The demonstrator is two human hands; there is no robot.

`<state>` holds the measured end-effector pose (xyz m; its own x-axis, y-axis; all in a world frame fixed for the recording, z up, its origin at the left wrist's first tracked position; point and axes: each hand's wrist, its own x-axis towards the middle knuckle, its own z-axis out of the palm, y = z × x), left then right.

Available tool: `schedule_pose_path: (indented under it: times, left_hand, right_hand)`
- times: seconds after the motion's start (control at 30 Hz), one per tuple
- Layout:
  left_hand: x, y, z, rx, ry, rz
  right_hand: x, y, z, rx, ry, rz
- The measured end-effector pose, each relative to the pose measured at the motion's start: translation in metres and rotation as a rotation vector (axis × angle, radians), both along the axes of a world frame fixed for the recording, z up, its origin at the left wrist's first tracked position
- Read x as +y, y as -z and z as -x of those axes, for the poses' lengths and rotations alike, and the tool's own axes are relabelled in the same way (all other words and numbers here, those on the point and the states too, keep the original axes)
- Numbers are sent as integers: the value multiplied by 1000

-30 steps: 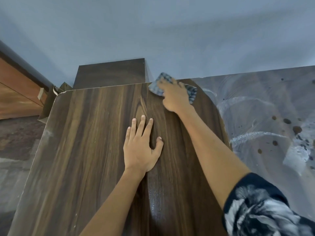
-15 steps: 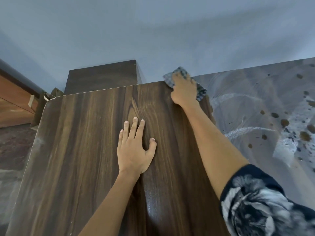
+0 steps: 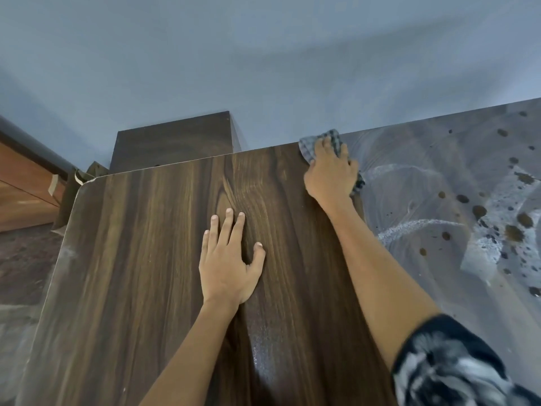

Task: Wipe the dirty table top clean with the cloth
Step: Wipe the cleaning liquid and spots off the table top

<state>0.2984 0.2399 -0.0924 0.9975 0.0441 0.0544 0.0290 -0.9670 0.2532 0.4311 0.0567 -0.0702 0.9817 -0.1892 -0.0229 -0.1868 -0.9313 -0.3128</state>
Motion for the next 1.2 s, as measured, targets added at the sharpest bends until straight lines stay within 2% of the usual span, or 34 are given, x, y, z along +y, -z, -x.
schedule_pose_path:
  times: [0.13,0.23,0.3,0.4,0.47,0.53,0.6,0.67,0.83,0.9,0.97,1.1,1.2]
  left_hand:
    - [0,-1,1,8,0,7]
    - [-1,-1,0,11,-2,3]
    - [-1,0,0,10,2,0]
    - [-1,0,0,8,2,4]
    - [-1,1,0,6,5,0]
    - [0,1,0,7,4,0]
    - [0,1,1,8,4,1]
    - [0,0,1,9,3,5]
    - [-1,-1,5,19,2,35]
    - [-1,0,9,4,-3,49]
    - [-1,1,11,-13,-5,55]
    - [-1,3,11,-26,-4,55]
    - [-1,2,9,-31,-16,65]
  right_hand:
    - [13,2,-8,-47,-286,-24]
    - [9,2,43,-49,-508,-85]
    - [-5,4,86,-75,-552,-76]
    - [-35,7,102,-118,-312,-19]
    - [-41,5,71,-72,-98,20]
    - [-35,2,31,1,3,36]
    - [-21,1,2,31,-50,53]
    - [-8,-1,0,-4,-197,63]
    - [-9,0,99,-68,-547,-16]
    - [-30,5,131,-76,-484,-15]
    - [-56,5,122,-63,-332,-2]
    - [-88,-1,43,-34,-83,63]
    - [-81,-4,-7,24,-66,33]
